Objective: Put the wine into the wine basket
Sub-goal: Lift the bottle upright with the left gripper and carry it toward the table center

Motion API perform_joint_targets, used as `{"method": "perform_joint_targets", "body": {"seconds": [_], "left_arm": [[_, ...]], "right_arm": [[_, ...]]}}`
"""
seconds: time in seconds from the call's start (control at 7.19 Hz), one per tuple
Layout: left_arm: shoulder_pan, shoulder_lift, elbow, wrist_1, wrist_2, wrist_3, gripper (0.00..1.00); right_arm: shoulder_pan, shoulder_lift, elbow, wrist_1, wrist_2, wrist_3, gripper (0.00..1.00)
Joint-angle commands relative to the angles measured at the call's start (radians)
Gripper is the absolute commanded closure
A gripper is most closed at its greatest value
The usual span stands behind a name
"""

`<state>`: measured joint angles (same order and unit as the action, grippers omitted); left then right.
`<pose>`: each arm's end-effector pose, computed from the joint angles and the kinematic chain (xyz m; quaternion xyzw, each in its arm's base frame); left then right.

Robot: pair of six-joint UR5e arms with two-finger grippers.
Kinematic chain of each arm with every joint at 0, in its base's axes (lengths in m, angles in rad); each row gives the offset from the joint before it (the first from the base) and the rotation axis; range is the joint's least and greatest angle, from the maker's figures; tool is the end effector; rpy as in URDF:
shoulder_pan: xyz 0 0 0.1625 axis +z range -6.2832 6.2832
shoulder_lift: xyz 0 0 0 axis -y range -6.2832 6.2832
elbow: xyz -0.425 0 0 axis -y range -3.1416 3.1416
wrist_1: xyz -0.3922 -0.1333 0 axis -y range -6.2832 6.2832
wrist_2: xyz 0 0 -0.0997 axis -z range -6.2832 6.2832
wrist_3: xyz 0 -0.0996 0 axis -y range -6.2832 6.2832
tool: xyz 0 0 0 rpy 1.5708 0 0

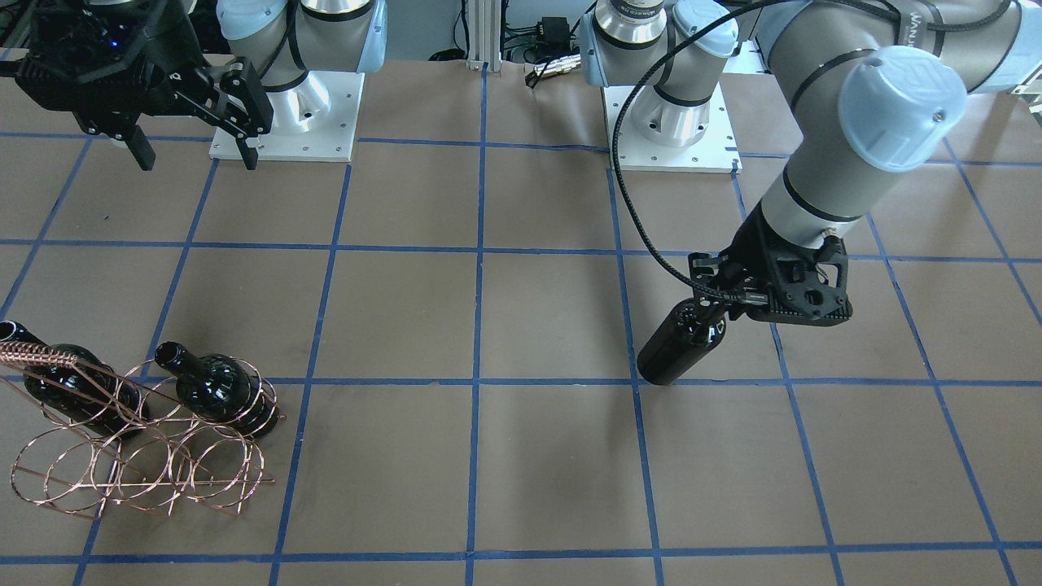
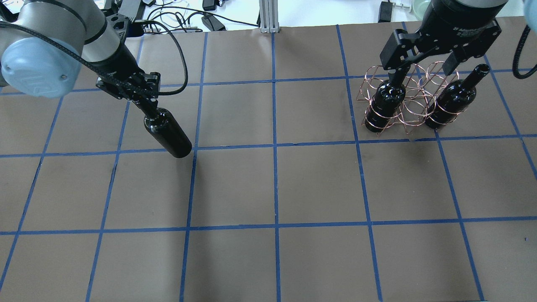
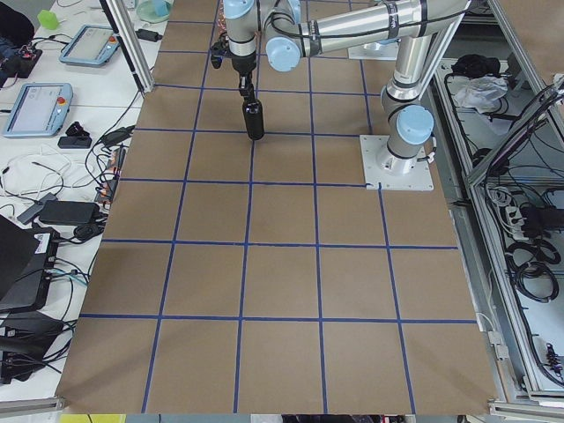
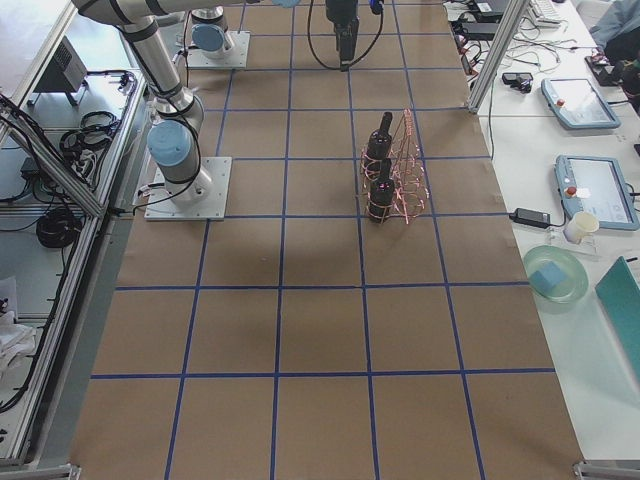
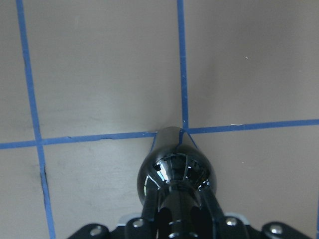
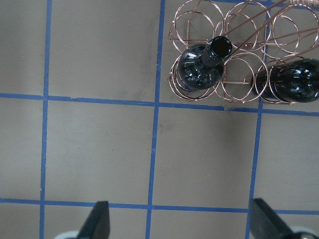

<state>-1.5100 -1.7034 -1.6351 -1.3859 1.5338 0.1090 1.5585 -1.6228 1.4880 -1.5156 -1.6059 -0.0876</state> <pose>-0.1040 -0.5466 0.4063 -0.0240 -0.9995 -0.0044 0.0189 0.1240 -0.4754 0.5483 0.0369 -0.9984 0.0389 0.0195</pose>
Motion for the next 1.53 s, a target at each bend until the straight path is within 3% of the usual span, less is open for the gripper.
{"method": "perform_joint_targets", "body": {"seconds": [0.0, 0.56, 1.25, 1.39], "left_arm": [[-0.073, 0.043, -0.028, -0.077, -0.003, -0.058, 1.00], [-0.094, 0.126, -0.159, -0.087, -0.004, -0.078, 1.00], [-0.118, 0.123, -0.167, -0.076, 0.008, -0.094, 1.00], [-0.118, 0.125, -0.169, -0.076, 0.009, -0.129, 1.00]], "right_arm": [[0.000, 0.000, 0.000, 0.000, 0.000, 0.000, 0.00], [-0.002, 0.000, 0.000, 0.002, -0.005, 0.000, 0.00], [0.000, 0.000, 0.000, 0.009, -0.006, 0.000, 0.00], [0.000, -0.003, -0.002, 0.011, -0.040, 0.000, 0.00]]}}
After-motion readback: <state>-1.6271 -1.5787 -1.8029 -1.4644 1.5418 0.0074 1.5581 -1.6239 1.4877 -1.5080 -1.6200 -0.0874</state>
